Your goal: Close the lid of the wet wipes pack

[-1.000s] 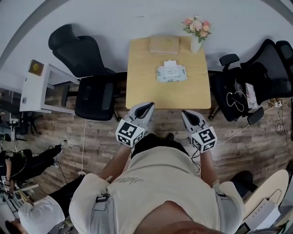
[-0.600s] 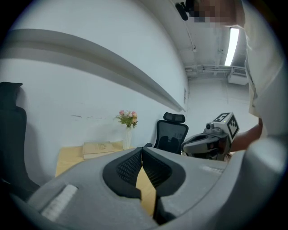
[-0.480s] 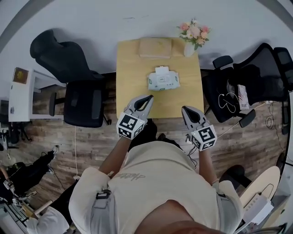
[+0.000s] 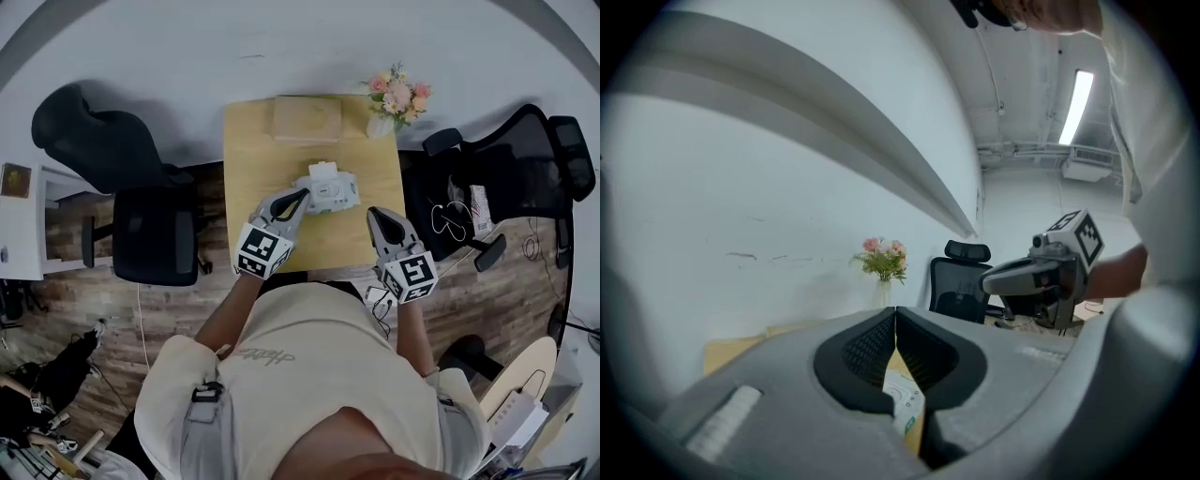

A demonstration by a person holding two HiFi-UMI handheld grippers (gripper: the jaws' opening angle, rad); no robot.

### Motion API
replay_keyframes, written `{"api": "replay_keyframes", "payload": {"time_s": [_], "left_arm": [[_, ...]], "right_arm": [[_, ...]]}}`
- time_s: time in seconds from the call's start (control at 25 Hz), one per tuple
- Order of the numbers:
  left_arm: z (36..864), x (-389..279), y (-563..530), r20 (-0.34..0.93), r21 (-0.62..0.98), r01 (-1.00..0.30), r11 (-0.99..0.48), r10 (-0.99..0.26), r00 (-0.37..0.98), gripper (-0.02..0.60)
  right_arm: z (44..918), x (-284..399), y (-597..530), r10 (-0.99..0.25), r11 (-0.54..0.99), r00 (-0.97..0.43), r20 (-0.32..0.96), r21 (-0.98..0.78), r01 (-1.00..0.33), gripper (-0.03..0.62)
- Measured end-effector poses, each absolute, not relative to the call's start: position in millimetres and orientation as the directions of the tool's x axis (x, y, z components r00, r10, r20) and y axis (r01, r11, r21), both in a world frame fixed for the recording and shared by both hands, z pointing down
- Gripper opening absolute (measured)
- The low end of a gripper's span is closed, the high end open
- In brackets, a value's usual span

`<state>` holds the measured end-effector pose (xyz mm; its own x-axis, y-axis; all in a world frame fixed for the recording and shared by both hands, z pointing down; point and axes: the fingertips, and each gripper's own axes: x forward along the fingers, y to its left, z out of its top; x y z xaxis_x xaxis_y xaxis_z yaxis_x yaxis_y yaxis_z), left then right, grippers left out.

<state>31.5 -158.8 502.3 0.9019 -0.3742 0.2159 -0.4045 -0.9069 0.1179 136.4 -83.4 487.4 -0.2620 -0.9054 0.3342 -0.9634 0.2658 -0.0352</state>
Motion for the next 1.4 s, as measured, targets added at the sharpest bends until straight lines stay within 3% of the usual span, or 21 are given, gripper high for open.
{"api": "replay_keyframes", "payload": {"time_s": [0.28, 0.52, 1.4], "left_arm": [[509.8, 36.9, -187.3, 0.221, 0.137, -0.392, -0.910, -0.358, 0.907, 0.018], [525.6, 40.2, -192.4, 0.269, 0.142, -0.435, -0.889, -0.388, 0.881, 0.018], [584.9, 69.5, -219.5, 0.431, 0.185, -0.637, -0.748, -0.521, 0.737, 0.018]], "right_arm": [[507.9, 149.4, -120.2, -0.903, 0.196, -0.187, 0.387, -0.016, -0.980, 0.003], [518.6, 160.2, -147.2, -0.888, 0.237, -0.175, 0.426, 0.097, -0.967, 0.003], [652.0, 188.4, -236.8, -0.719, 0.462, -0.447, 0.531, -0.115, -0.879, 0.006]]}}
